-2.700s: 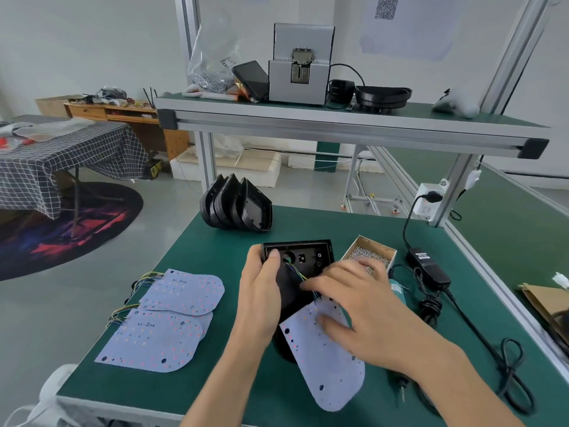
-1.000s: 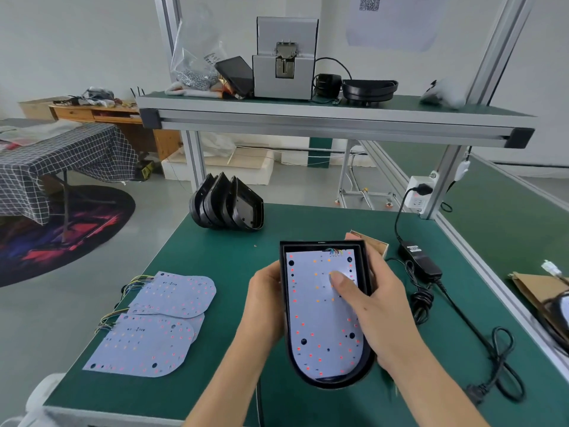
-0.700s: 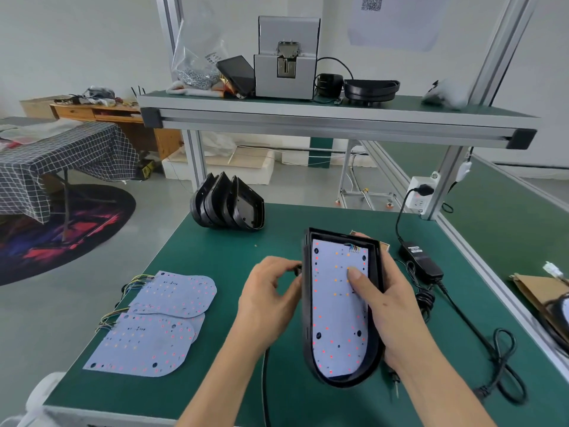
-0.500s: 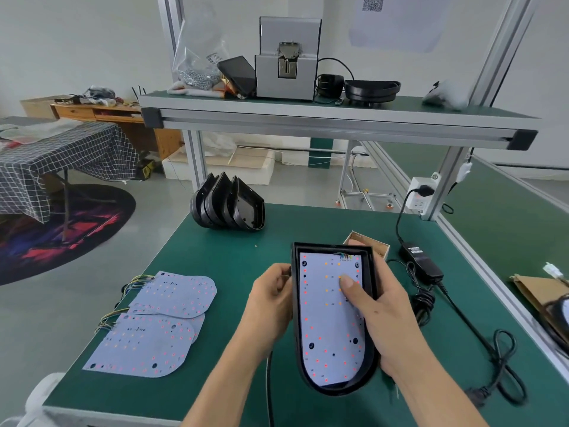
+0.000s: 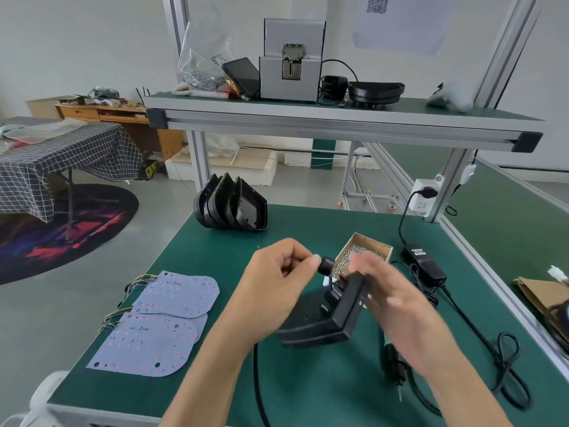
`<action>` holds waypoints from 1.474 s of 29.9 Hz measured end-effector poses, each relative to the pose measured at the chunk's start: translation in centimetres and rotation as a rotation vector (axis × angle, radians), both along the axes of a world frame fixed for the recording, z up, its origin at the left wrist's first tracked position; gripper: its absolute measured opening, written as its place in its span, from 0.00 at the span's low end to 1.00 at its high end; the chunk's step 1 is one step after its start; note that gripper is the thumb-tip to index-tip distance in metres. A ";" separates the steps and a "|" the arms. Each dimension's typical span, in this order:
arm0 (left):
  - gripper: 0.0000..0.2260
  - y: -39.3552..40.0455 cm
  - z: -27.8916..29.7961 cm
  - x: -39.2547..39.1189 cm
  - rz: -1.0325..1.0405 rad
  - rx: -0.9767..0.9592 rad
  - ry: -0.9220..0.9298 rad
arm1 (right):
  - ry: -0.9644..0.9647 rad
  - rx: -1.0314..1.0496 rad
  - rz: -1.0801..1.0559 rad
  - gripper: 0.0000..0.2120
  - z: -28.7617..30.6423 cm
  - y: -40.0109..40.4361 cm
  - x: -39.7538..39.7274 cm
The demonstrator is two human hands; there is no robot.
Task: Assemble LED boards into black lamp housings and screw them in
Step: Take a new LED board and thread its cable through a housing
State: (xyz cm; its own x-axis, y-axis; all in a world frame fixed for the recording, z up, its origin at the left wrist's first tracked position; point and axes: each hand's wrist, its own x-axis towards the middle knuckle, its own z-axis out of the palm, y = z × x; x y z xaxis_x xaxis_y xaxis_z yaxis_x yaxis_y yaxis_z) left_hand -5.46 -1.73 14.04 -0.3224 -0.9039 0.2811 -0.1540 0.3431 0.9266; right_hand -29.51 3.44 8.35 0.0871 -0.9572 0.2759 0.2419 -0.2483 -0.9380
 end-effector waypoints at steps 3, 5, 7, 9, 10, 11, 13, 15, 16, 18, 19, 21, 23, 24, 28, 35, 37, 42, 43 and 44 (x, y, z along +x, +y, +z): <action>0.08 -0.2 0.6 -0.6 0.046 -0.036 -0.044 | 0.176 -0.112 -0.189 0.21 2.7 0.0 0.2; 0.09 -0.1 0.8 -1.2 0.052 -0.071 -0.099 | 0.585 -0.197 -0.278 0.19 4.4 -0.1 1.2; 0.09 -0.1 0.9 -1.6 0.048 -0.093 -0.163 | 0.812 -0.248 -0.211 0.21 5.3 -0.4 2.4; 0.09 -0.2 0.8 -1.6 0.033 -0.053 -0.212 | 0.784 -0.231 -0.195 0.16 5.4 -1.1 3.5; 0.09 -0.2 0.7 -1.5 0.024 -0.021 -0.239 | 0.757 -0.210 -0.213 0.15 5.4 -1.3 3.7; 0.10 -0.2 0.5 -1.4 0.016 0.005 -0.274 | 0.751 -0.190 -0.230 0.13 5.3 -1.5 3.9; 0.13 -0.1 0.1 -1.2 -0.001 0.048 -0.338 | 0.754 -0.152 -0.204 0.10 4.9 -1.5 3.8; 0.15 0.1 -0.3 -1.2 -0.022 0.120 -0.321 | 0.681 -0.098 -0.150 0.08 4.3 -1.1 3.7; 0.15 0.2 -0.4 -1.2 -0.031 0.158 -0.286 | 0.648 -0.077 -0.149 0.09 4.0 -1.0 3.7; 0.14 0.3 -0.5 -1.7 -0.026 0.171 -0.246 | 0.639 -0.058 -0.202 0.13 3.4 -0.8 3.7; 0.13 0.4 -0.4 -2.0 -0.012 0.147 -0.255 | 0.639 -0.053 -0.229 0.13 3.1 -0.7 3.6; 0.12 0.7 -0.2 -2.8 0.014 0.085 -0.280 | 0.638 -0.038 -0.249 0.12 3.0 -0.4 3.4; 0.12 1.1 0.0 -3.5 0.043 0.036 -0.296 | 0.694 -0.067 -0.277 0.10 3.0 -0.1 3.1; 0.12 1.3 0.1 -3.7 0.058 0.021 -0.304 | 0.738 -0.093 -0.302 0.09 2.9 0.0 3.0; 0.12 1.9 1.0 -4.2 0.093 -0.018 -0.340 | 0.826 -0.122 -0.395 0.09 2.7 0.5 3.0; 0.11 3.0 2.3 -4.7 0.167 -0.103 -0.392 | 1.007 -0.173 -0.518 0.08 2.7 1.1 3.4; 0.12 3.2 1.9 -4.9 0.181 -0.099 -0.411 | 1.017 -0.150 -0.521 0.05 2.3 1.3 3.5; 0.14 4.2 0.9 -6.0 0.233 -0.104 -0.529 | 1.133 -0.120 -0.609 0.08 1.8 1.2 4.5; 0.14 4.1 0.9 -6.0 0.238 -0.098 -0.549 | 1.102 -0.132 -0.641 0.10 1.7 1.1 4.9; 0.15 4.0 0.9 -6.0 0.235 -0.089 -0.558 | 1.070 -0.142 -0.673 0.12 1.6 1.0 5.2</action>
State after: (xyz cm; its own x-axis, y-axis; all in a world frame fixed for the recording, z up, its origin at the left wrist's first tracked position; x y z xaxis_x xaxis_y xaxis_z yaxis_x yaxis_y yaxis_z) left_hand -11.45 2.24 14.97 -0.2380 -0.9495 0.2047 -0.6890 0.3136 0.6534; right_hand -24.28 4.42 9.98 -0.1606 -0.8667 0.4723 -0.8291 -0.1412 -0.5410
